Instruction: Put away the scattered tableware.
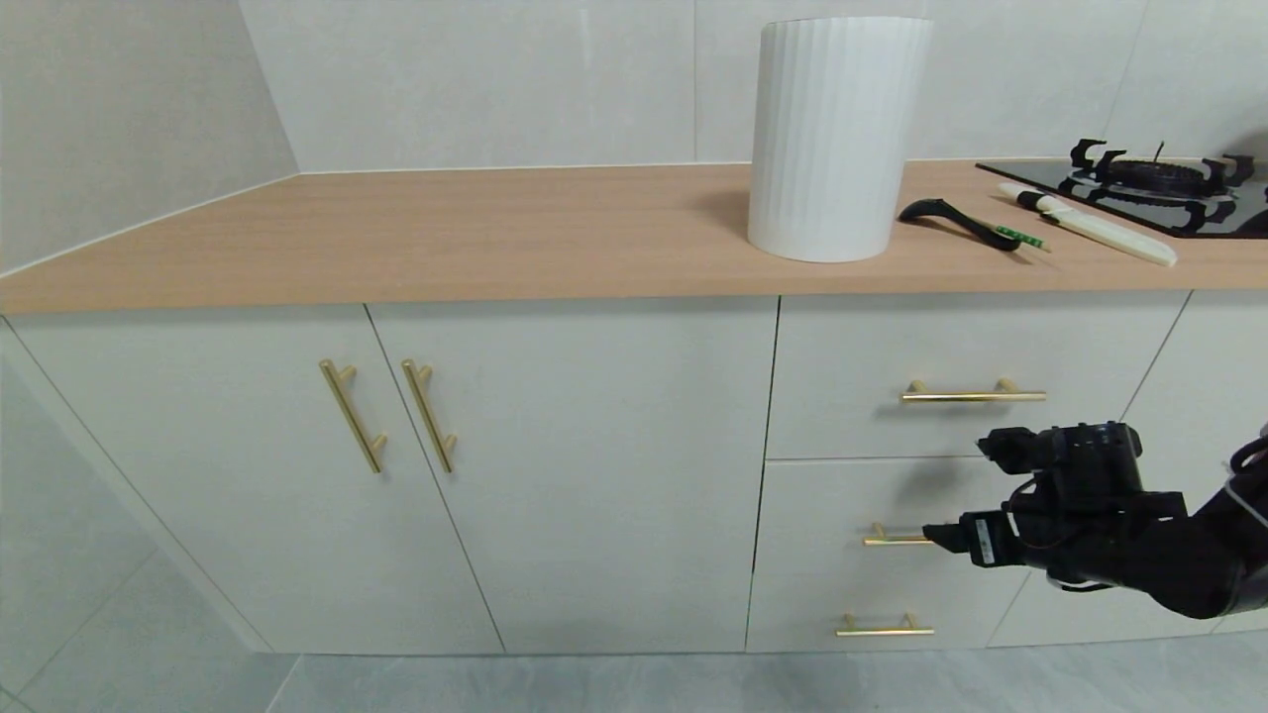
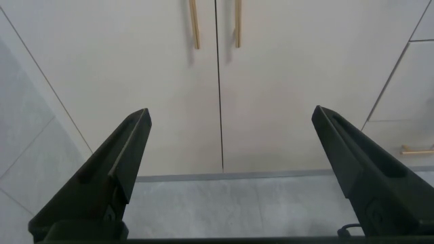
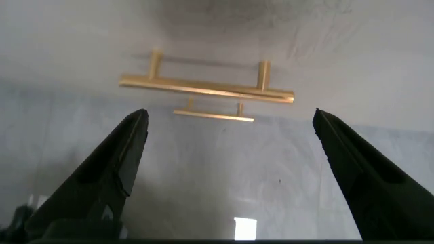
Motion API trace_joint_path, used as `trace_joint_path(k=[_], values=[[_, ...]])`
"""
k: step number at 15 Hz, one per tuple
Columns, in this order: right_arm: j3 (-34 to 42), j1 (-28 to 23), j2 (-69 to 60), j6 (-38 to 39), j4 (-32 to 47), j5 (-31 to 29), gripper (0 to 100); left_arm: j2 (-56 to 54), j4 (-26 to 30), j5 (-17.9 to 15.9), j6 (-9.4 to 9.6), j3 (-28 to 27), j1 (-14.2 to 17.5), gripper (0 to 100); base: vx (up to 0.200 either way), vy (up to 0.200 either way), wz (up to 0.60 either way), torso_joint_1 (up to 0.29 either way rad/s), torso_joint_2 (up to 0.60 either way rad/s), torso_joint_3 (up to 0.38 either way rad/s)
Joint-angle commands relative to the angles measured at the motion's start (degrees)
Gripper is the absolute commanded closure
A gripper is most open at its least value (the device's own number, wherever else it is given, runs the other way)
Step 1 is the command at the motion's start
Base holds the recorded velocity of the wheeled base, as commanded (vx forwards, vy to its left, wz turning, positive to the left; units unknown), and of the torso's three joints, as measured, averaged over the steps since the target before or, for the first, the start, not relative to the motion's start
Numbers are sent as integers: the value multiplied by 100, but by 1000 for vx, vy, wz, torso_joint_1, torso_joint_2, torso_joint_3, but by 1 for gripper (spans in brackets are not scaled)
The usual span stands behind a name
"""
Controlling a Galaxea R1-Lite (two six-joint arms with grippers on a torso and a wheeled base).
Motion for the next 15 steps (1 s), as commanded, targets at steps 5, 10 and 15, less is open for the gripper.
trace_joint_path(k=[5, 10, 15], values=[[-6, -103, 1360, 1, -1587, -282, 0, 7, -9, -2, 2, 1, 1, 0, 0, 0, 0, 0, 0, 0], [-147, -94, 1659, 80, -2053, -352, 0, 7, 0, -2, 2, 1, 1, 0, 0, 0, 0, 0, 0, 0], [-103, -94, 1764, 142, -2255, -484, 0, 7, -9, -2, 2, 1, 1, 0, 0, 0, 0, 0, 0, 0]])
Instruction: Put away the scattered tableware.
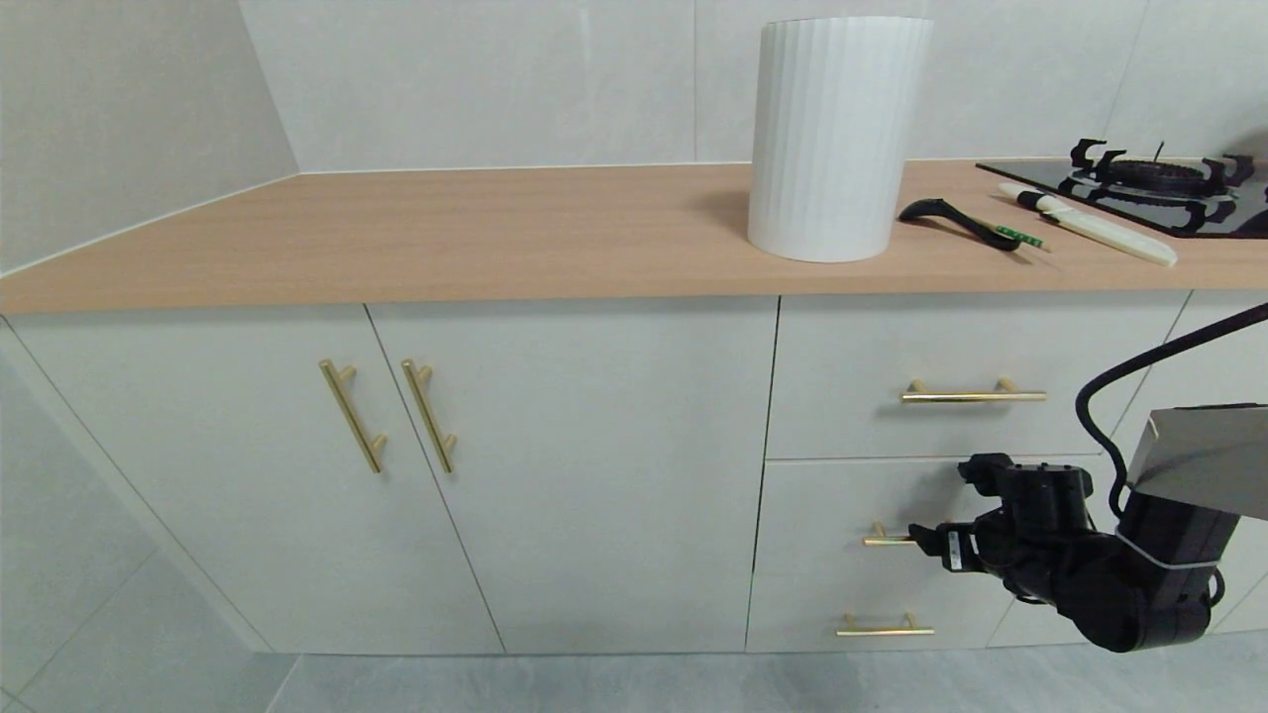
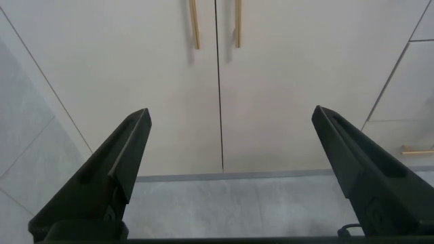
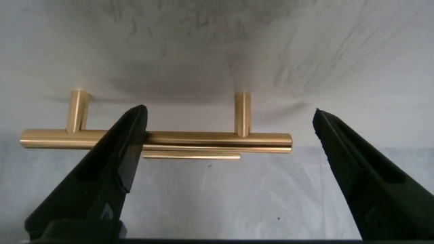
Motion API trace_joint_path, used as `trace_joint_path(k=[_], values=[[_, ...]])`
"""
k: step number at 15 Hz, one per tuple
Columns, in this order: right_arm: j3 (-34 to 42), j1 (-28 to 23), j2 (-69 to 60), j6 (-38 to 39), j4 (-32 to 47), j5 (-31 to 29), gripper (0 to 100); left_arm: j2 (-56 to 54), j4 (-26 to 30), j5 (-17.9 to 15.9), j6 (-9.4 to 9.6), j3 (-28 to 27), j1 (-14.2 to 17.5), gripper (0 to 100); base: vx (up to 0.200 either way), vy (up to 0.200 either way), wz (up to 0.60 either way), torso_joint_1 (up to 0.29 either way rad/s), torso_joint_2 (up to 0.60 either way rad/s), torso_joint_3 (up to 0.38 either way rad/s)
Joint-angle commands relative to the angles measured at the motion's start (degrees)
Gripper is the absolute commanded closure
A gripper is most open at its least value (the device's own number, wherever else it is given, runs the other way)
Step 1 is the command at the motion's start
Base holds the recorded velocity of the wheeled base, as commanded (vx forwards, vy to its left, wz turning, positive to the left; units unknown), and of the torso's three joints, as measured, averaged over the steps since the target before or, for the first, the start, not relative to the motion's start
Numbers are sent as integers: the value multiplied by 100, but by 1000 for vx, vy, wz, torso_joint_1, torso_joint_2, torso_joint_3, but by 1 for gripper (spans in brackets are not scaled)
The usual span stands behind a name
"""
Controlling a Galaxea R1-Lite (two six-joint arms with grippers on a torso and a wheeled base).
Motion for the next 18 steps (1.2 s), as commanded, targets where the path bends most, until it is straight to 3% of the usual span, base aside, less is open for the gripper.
trace_joint_path(k=[1, 6, 8, 9, 11, 12, 13, 14, 15, 18], values=[[97, 2, -17, -11, 15, 0, 0, 7, -4, 1, 0, 1, 1, 0, 0, 0, 0, 0, 0, 0], [439, 2, -281, -29, 15, 0, 0, 7, 5, 1, 0, 1, 1, 0, 0, 0, 0, 0, 0, 0], [791, 125, -1133, -20, 138, 53, 0, 7, 5, 1, 0, 1, 1, 0, 0, 0, 0, 0, 0, 0], [888, 266, -1845, -11, 507, 62, 0, 7, -4, 1, 0, 1, 1, 0, 0, 0, 0, 0, 0, 0], [738, 547, -3559, 15, 2186, 255, 0, 7, 5, 1, 0, 1, 1, 0, 0, 0, 0, 0, 0, 0], [650, 574, -3849, 24, 2529, 325, 0, 7, 5, 1, 0, 1, 1, 0, 0, 0, 0, 0, 0, 0], [167, 591, -4746, 156, 3900, 492, 0, 7, 5, 1, 0, 1, 1, 0, 0, 0, 0, 0, 0, 0], [-97, 591, -4957, 261, 4418, 492, 0, 7, -4, 1, 0, 1, 1, 0, 0, 0, 0, 0, 0, 0], [-325, 565, -4992, 367, 4717, 492, 0, 7, -4, 1, 0, 1, 1, 0, 0, 0, 0, 0, 0, 0], [-492, 459, -4350, 402, 4559, 466, 0, 7, -4, 1, 0, 1, 1, 0, 0, 0, 0, 0, 0, 0]])
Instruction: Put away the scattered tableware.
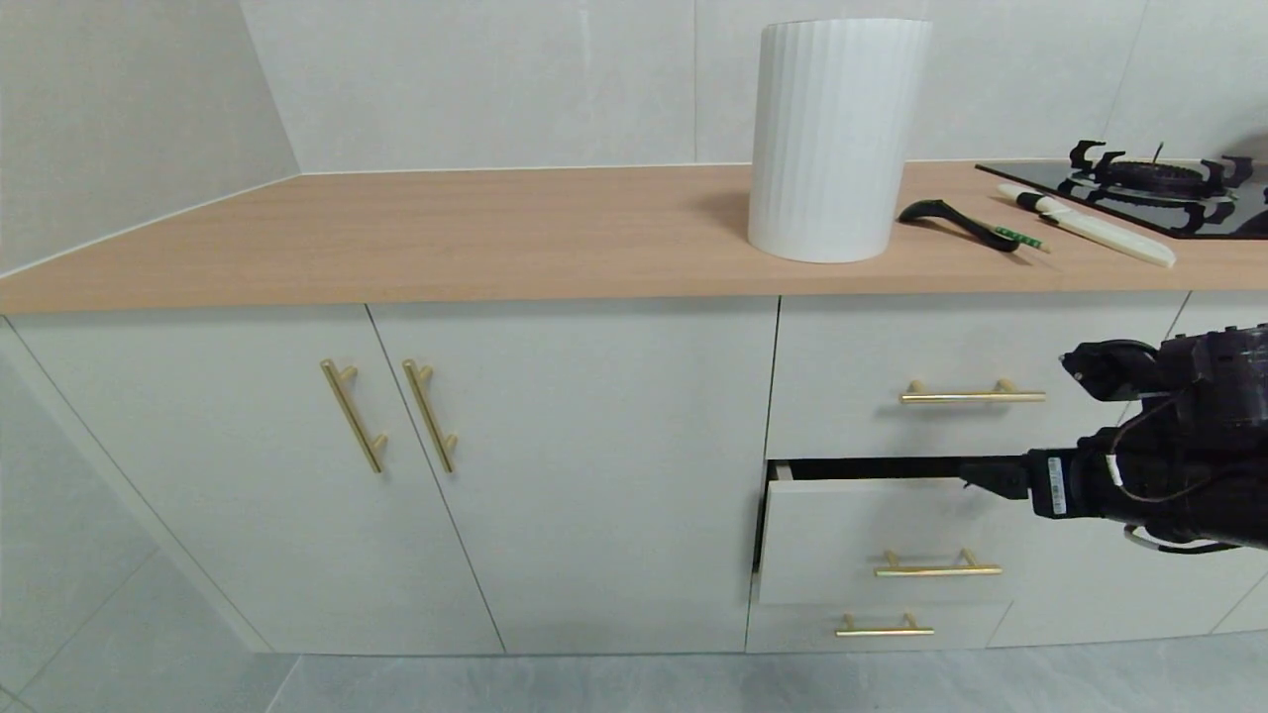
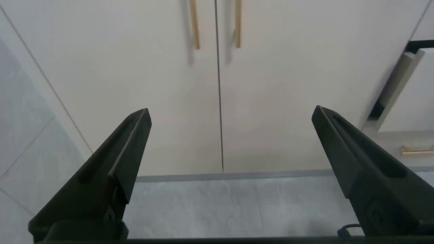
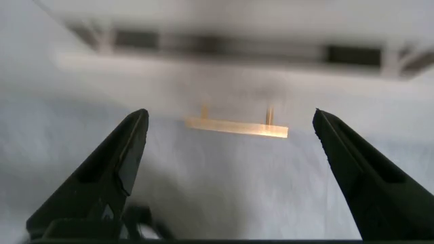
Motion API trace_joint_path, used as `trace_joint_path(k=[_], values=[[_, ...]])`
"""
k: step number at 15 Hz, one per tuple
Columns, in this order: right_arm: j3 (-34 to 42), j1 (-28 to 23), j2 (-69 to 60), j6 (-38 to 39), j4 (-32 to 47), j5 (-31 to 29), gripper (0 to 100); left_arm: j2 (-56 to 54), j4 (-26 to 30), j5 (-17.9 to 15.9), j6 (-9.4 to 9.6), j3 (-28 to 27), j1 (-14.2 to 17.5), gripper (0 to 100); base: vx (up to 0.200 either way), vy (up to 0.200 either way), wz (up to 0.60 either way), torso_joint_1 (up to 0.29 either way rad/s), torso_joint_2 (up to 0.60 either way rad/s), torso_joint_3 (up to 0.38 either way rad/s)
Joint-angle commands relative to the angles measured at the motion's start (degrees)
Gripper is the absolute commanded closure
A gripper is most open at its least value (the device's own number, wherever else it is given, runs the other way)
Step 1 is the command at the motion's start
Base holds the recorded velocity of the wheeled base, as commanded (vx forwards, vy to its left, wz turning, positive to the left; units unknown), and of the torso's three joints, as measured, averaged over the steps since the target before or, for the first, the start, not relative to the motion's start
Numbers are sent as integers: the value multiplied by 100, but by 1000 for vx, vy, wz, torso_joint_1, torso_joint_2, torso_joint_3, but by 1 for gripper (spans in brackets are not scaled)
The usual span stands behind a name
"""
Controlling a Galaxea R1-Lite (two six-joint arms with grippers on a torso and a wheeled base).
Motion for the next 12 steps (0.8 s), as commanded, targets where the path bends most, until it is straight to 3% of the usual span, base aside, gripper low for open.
trace_joint_path(k=[1, 5, 9, 12], values=[[-197, -27, 262, 47, -281, 0, 0, 7, -4, 1, 2, 1, 3, 0, 0, 0, 0, 0, 0, 0], [-188, -27, 992, 179, -790, -18, 0, 7, -4, 1, 2, 1, 3, 0, 0, 0, 0, 0, 0, 0], [-171, -36, 1906, 206, -1898, -519, 0, 7, -4, 1, 2, 1, 3, 0, 0, 0, 0, 0, 0, 0], [-144, -27, 2275, 197, -2276, -606, 0, 7, 5, 1, 2, 1, 3, 0, 0, 0, 0, 0, 0, 0]])
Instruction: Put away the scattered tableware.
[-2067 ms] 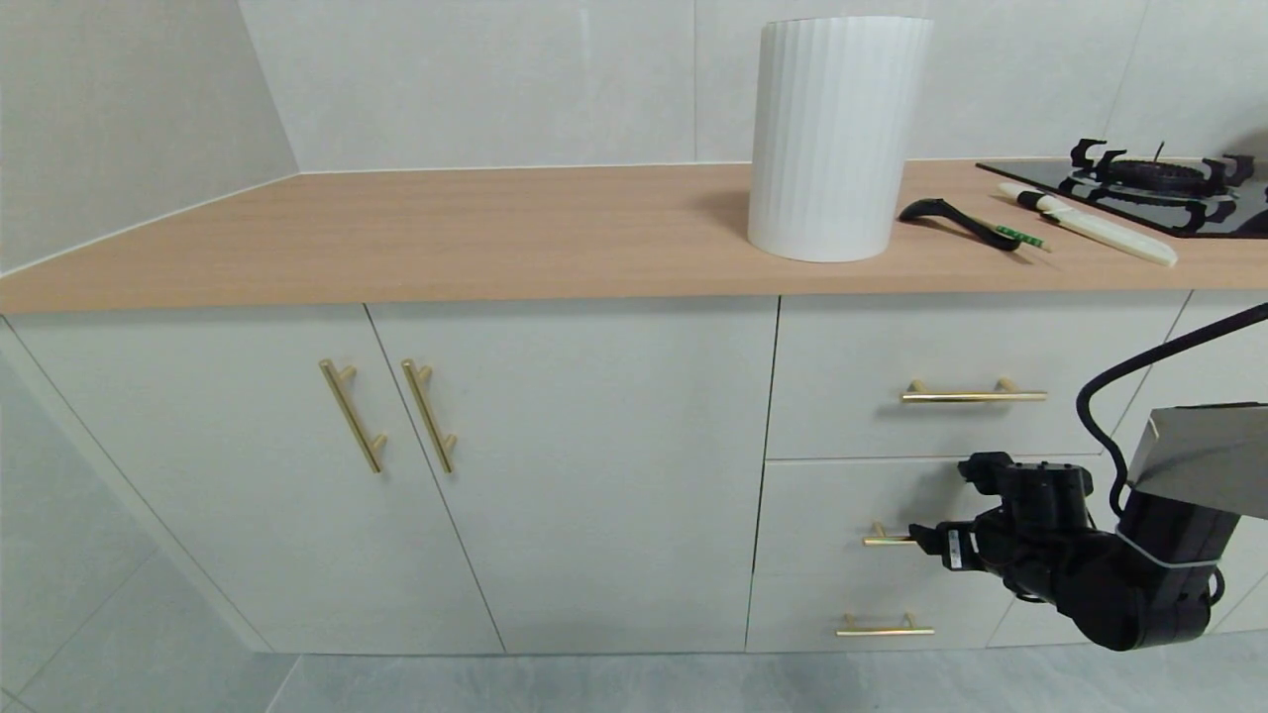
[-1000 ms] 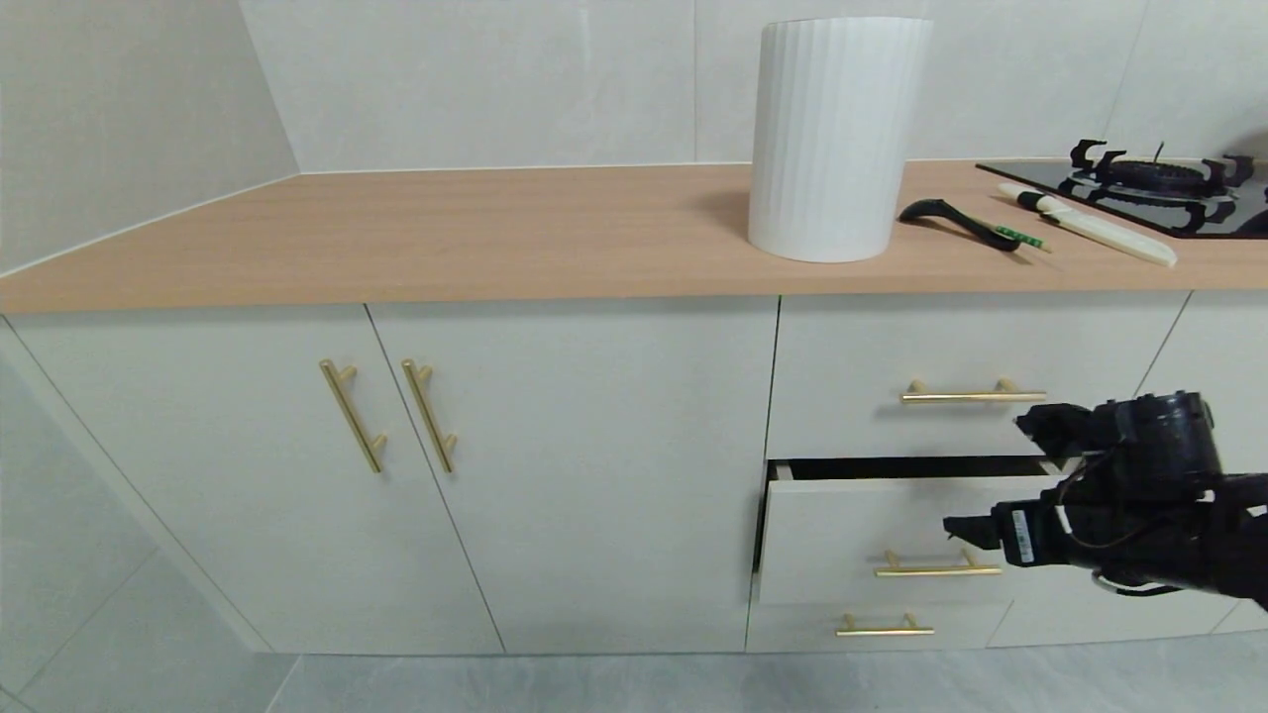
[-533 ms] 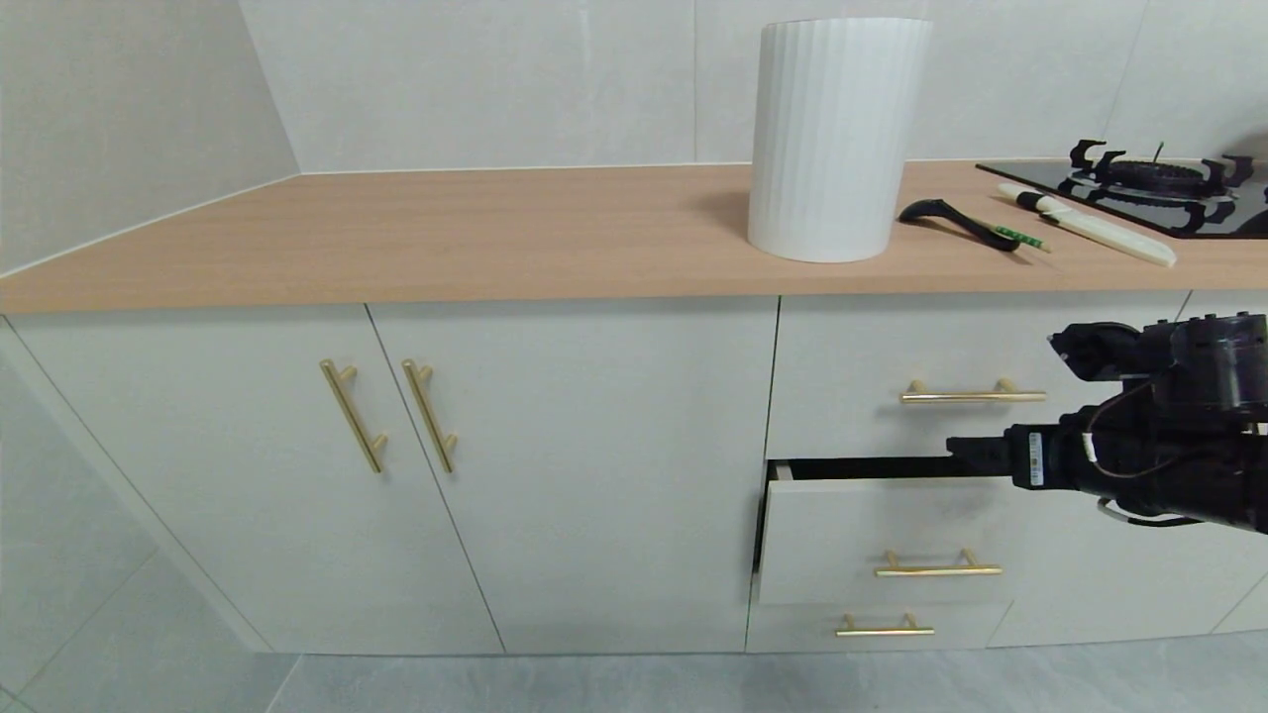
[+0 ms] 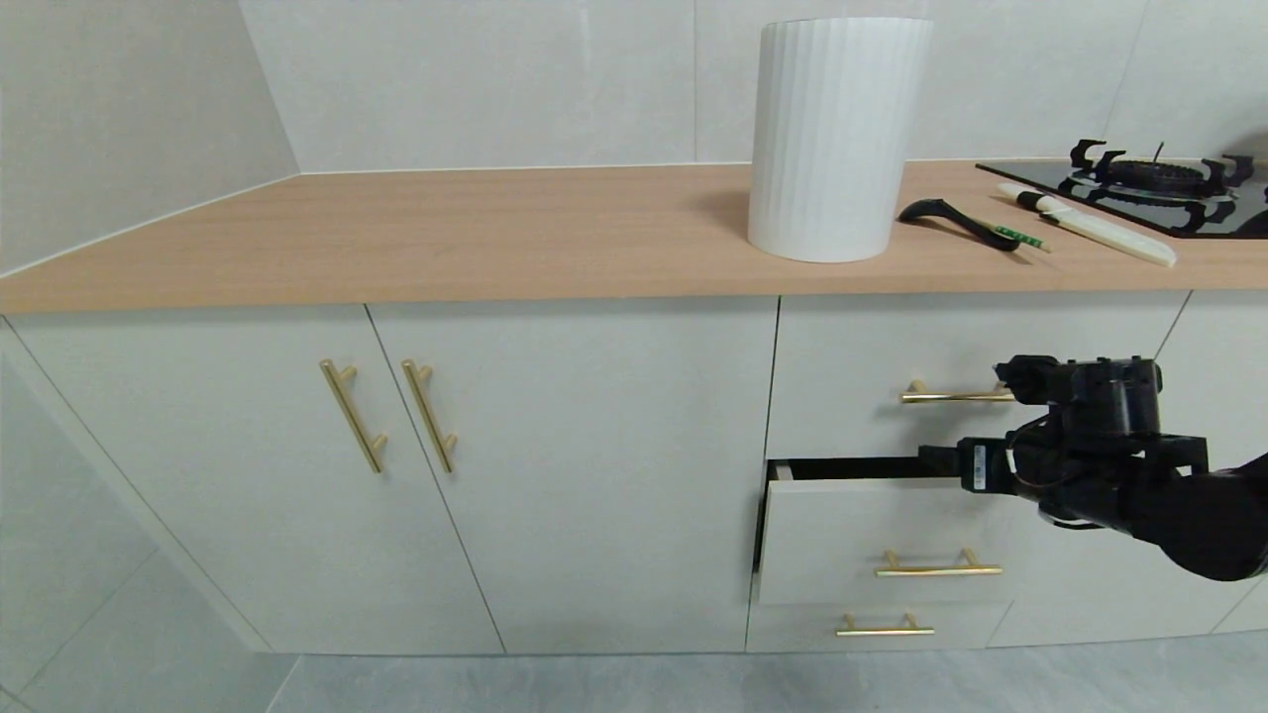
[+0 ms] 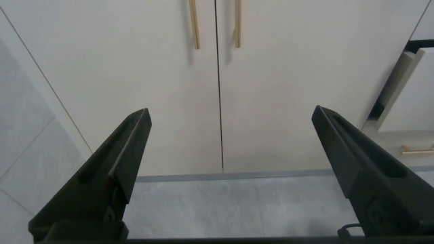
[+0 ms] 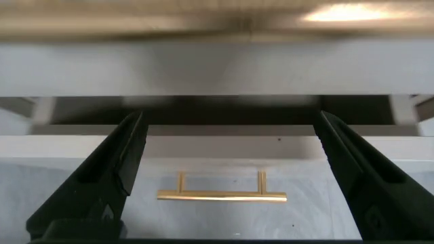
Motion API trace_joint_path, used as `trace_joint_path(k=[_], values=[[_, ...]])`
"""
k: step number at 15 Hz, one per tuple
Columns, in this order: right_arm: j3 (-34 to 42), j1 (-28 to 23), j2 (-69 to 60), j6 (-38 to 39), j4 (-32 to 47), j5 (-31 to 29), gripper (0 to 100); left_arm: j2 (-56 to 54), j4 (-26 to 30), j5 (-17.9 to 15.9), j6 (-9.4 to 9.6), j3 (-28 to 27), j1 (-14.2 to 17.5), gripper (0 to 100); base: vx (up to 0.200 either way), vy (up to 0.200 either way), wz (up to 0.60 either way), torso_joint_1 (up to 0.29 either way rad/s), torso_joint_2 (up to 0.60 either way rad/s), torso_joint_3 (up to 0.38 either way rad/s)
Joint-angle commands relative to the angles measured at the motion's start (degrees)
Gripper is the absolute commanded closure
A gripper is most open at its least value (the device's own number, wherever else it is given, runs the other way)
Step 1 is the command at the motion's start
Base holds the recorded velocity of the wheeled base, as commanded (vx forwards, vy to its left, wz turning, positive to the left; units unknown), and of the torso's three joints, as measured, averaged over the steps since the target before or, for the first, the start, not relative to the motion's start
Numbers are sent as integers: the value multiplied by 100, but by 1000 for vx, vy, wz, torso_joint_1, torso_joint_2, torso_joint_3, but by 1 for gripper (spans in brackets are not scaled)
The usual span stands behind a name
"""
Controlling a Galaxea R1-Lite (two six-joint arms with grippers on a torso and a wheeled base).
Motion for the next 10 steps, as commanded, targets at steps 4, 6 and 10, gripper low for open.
trace_joint_path(k=[4, 6, 10], values=[[-18, 6, 725, -3, -514, -359, 0, 7, 5, 1, 0, -2, 1, 0, 0, 0, 0, 0, 0, 0], [-18, 6, 901, -12, -796, -465, 0, 7, 5, 1, 0, -2, 1, 0, 0, 0, 0, 0, 0, 0], [26, 6, 874, -21, -796, -491, 0, 7, -4, 1, 0, -2, 1, 0, 0, 0, 0, 0, 0, 0]])
